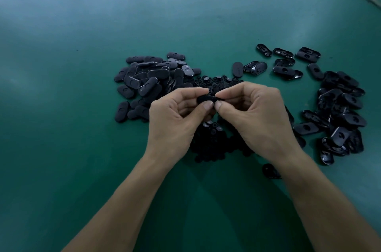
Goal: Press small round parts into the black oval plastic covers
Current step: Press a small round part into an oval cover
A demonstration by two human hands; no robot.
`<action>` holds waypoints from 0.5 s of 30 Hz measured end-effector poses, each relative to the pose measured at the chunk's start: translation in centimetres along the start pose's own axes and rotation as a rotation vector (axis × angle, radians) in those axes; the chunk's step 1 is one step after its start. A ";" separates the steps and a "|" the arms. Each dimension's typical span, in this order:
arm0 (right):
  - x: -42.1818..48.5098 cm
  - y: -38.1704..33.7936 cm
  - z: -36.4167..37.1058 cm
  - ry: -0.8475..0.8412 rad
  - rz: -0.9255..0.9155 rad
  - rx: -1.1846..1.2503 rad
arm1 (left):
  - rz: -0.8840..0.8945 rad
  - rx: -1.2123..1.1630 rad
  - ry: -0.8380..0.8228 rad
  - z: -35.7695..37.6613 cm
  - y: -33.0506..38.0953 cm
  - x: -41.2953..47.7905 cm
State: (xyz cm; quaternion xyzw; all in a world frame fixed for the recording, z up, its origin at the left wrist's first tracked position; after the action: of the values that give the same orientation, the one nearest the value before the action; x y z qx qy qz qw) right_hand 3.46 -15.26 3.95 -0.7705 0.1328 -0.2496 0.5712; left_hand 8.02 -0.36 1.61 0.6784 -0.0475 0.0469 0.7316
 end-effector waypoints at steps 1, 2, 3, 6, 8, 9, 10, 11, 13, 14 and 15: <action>0.0 0.0 0.0 0.000 0.006 0.011 | 0.001 0.000 0.006 -0.1 0.0 0.0; 0.0 0.1 0.0 0.000 0.015 0.018 | 0.001 -0.002 0.013 -0.1 0.0 0.0; 0.0 0.2 0.0 0.000 0.024 0.022 | 0.000 -0.005 0.020 -0.2 0.0 0.0; 0.0 0.4 0.0 -0.012 0.046 0.032 | 0.004 -0.007 0.046 -0.5 0.0 -0.1; 0.0 0.3 0.1 -0.029 0.054 0.048 | 0.005 -0.006 0.055 -0.6 0.0 -0.1; 0.0 0.3 0.2 -0.036 0.052 0.050 | 0.002 -0.008 0.057 -0.6 0.0 -0.1; 0.0 0.3 0.2 -0.038 0.048 0.047 | -0.002 -0.013 0.057 -0.7 -0.1 0.0; 0.0 0.3 0.2 -0.035 0.042 0.038 | -0.005 -0.021 0.058 -0.7 -0.1 0.0; 0.2 0.4 0.2 -0.024 0.038 0.007 | -0.004 -0.047 0.066 -0.6 -0.1 0.1; 0.2 0.5 0.2 -0.017 0.038 -0.014 | 0.002 -0.062 0.076 -0.7 -0.1 0.2; 0.3 0.6 0.1 -0.004 0.037 -0.043 | 0.009 -0.079 0.088 -0.7 0.0 0.3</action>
State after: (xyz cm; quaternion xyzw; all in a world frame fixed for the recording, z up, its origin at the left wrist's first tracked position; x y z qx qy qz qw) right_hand 3.84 -15.54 3.45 -0.7804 0.1512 -0.2349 0.5594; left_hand 8.30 0.35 1.55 0.6460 -0.0204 0.0781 0.7591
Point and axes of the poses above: each hand's wrist, its own x-axis towards the middle knuckle, its own z-axis out of the palm, y = z × x, the point moved 7 cm from there along x, towards the middle knuckle, and after that the axes turned 15 degrees about y, right-handed, at the moved point
